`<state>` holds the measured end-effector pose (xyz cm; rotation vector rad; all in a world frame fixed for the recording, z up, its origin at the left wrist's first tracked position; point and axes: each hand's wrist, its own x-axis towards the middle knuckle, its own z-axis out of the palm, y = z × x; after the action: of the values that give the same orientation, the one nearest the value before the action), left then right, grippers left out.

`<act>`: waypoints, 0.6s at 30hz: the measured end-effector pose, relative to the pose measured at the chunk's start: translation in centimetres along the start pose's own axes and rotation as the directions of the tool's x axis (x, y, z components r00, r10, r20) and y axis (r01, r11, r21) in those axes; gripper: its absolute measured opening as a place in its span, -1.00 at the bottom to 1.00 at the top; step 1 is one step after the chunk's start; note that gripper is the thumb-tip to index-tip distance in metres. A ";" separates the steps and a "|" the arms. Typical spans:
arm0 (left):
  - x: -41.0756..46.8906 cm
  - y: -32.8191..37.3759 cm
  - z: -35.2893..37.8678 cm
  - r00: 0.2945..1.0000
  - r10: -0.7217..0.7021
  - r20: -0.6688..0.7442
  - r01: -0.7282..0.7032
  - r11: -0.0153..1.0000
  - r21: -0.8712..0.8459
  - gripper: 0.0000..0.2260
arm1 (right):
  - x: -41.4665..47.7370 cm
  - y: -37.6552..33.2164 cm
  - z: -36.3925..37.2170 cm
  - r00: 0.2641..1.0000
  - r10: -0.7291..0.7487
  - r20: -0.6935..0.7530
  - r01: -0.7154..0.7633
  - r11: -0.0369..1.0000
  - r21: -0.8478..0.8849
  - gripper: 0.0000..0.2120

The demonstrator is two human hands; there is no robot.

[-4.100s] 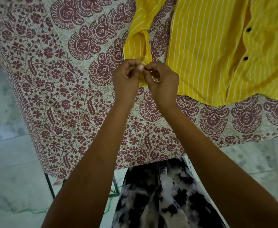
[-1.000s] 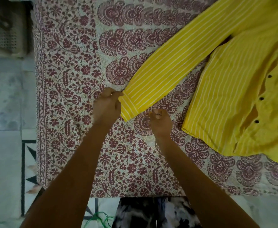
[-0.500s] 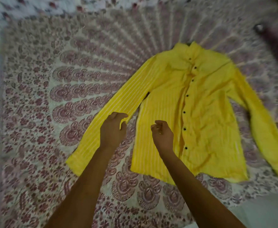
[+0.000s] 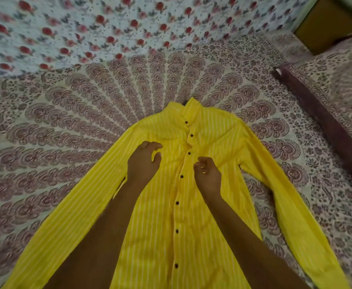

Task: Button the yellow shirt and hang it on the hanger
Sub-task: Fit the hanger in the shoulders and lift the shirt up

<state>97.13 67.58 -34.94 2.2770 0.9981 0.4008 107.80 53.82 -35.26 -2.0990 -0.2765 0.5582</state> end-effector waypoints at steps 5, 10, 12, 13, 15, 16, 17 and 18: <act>6.7 0.5 3.2 0.998 0.003 0.055 -0.006 0.998 0.061 -0.79 | 7.6 -0.3 0.6 0.999 -0.040 0.005 0.041 0.998 -0.044 -0.74; 13.7 -1.3 6.6 0.992 -0.080 0.102 0.067 0.989 0.130 -0.67 | 13.2 0.9 2.3 0.996 -0.080 0.046 0.086 0.985 -0.150 -0.65; 16.5 -2.5 8.3 0.976 -0.166 0.140 0.132 0.966 0.224 -0.62 | 14.9 1.7 3.1 0.997 -0.066 0.043 0.072 0.986 -0.148 -0.63; 17.5 -3.0 8.8 0.970 -0.186 0.157 0.139 0.953 0.268 -0.57 | 15.2 1.9 3.2 0.997 -0.069 0.042 0.074 0.987 -0.143 -0.63; 20.0 -4.2 10.4 0.960 -0.197 0.198 0.126 0.938 0.322 -0.45 | 16.3 2.7 3.7 0.996 -0.074 0.043 0.079 0.988 -0.132 -0.63; 20.8 -4.6 10.8 0.955 -0.203 0.215 0.121 0.932 0.341 -0.38 | 16.4 2.8 3.7 0.996 -0.086 0.040 0.090 0.988 -0.122 -0.64; 21.9 -5.2 11.5 0.945 -0.222 0.239 0.130 0.928 0.349 -0.33 | 16.8 3.3 3.9 0.995 -0.093 0.037 0.096 0.989 -0.112 -0.64; 22.7 -5.5 12.0 0.933 -0.248 0.260 0.147 0.924 0.353 -0.30 | 17.2 3.5 3.9 0.994 -0.103 0.028 0.106 0.989 -0.100 -0.64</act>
<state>115.10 82.36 -47.01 2.3963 1.1906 -0.2139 120.78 61.56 -44.94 -2.1624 -0.4332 0.5152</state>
